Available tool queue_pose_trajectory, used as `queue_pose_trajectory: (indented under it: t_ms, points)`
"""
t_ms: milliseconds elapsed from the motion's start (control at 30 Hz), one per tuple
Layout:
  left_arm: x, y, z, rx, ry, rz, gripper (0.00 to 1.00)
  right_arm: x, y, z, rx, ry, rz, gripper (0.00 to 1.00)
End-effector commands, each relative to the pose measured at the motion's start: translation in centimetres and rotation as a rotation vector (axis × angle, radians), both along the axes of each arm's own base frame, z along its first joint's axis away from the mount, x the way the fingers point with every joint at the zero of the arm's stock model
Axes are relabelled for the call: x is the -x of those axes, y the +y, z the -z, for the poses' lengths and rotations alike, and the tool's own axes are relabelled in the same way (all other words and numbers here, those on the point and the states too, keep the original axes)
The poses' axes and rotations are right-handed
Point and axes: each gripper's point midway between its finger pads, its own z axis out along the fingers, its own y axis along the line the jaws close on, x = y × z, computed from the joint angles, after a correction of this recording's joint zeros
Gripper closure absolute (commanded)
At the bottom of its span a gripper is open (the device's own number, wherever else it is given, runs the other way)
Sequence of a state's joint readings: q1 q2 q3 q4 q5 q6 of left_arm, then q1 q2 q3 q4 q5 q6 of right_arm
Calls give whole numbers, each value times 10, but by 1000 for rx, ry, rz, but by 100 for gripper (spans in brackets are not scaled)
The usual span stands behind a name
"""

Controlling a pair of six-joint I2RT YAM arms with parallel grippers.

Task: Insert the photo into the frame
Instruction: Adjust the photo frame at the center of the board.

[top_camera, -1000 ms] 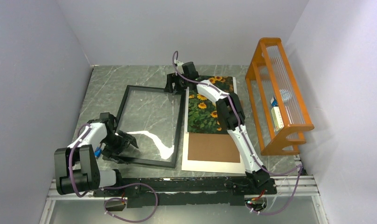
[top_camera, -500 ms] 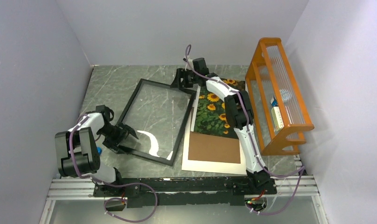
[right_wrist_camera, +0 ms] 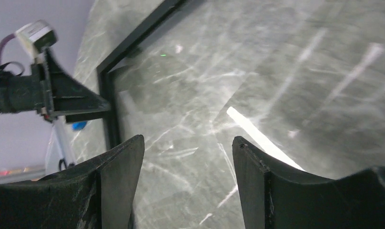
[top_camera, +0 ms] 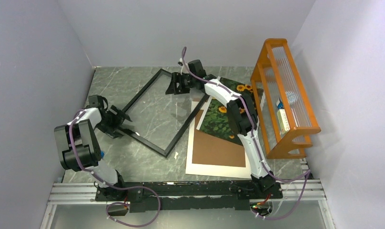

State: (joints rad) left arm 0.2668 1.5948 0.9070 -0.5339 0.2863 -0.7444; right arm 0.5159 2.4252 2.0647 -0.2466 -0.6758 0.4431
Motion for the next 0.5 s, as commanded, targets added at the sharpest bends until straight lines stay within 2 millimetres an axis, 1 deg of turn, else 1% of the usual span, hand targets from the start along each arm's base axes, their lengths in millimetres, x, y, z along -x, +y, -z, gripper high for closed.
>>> queue_pose_trajectory:
  t_ms: [0, 100, 167, 233, 367, 433, 467]
  points:
    - [-19, 47, -3, -109, -46, -72, 11, -41, -43, -22, 99, -46, 258, 28]
    - [-22, 56, -6, -100, -69, -87, 10, -65, -73, -21, 140, -52, 389, 27]
    - [-29, 50, -9, -53, -108, -73, 10, -79, -91, -21, 160, -70, 453, 26]
    - [-33, 44, -10, -17, -136, -69, 10, -90, -105, -20, 173, -83, 493, 26]
    - [-38, 40, -9, 10, -164, -68, 9, -111, -134, -3, 238, -68, 592, 25]
    - [-38, 38, -8, 22, -162, -61, 9, -118, -142, 6, 258, -56, 609, 24]
    - [-37, 37, -7, 30, -159, -59, 9, -120, -148, 14, 279, -41, 619, 24]
